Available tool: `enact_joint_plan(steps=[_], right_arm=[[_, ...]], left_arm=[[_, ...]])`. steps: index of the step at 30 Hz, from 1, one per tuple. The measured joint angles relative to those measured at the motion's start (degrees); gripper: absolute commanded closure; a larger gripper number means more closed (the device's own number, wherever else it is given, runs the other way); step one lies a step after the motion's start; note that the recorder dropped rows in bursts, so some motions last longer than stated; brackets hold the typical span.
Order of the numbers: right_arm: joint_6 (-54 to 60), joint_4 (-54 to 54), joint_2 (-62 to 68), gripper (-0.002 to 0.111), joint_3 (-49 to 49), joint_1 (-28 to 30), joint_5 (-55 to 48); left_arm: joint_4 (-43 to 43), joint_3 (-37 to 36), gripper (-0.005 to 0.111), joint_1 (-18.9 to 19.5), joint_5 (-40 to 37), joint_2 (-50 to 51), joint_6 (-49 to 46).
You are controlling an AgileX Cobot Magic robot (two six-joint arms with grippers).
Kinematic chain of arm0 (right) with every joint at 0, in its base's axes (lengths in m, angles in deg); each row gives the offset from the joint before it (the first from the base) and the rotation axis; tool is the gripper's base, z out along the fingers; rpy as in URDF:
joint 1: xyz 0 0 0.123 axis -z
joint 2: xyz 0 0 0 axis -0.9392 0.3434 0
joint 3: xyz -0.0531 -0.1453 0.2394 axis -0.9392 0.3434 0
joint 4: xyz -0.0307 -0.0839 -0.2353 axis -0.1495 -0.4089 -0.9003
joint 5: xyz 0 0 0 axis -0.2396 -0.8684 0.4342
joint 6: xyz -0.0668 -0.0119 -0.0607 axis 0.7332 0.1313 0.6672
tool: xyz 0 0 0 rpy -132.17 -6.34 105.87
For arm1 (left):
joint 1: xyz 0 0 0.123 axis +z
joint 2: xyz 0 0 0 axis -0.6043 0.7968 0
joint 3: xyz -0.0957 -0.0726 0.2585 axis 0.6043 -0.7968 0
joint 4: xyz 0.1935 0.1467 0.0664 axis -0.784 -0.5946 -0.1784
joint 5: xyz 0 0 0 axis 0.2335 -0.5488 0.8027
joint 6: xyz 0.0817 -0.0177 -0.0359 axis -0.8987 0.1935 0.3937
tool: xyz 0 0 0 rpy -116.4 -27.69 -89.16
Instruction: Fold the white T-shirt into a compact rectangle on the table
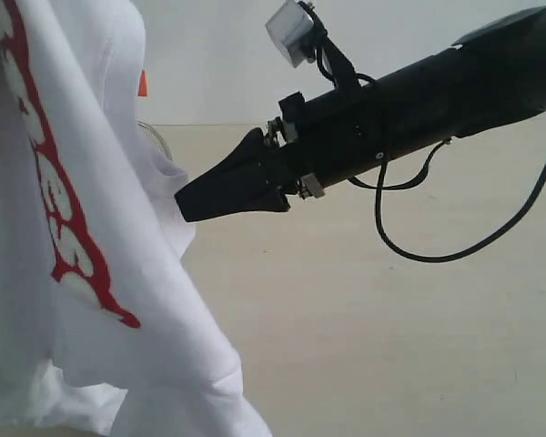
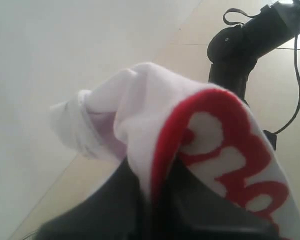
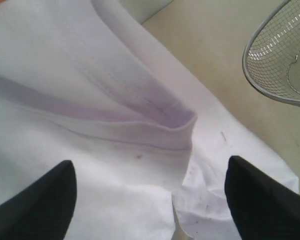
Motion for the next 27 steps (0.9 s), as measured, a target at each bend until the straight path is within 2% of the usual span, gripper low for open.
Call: enact_joint_plan(steps=[12,27], right_arm=[[-2.17,-0.13,10.69,0.035,-7.76,0.44,-1.90],[-2.44,-1.80,10.83,0.035,-8.42,0.61,-1.89]], left_arm=[[0.00,0.00,0.102,0.00,0.00,0.00,0.48],[0.00,0.00,0.102,0.00,0.00,0.00,0.59]])
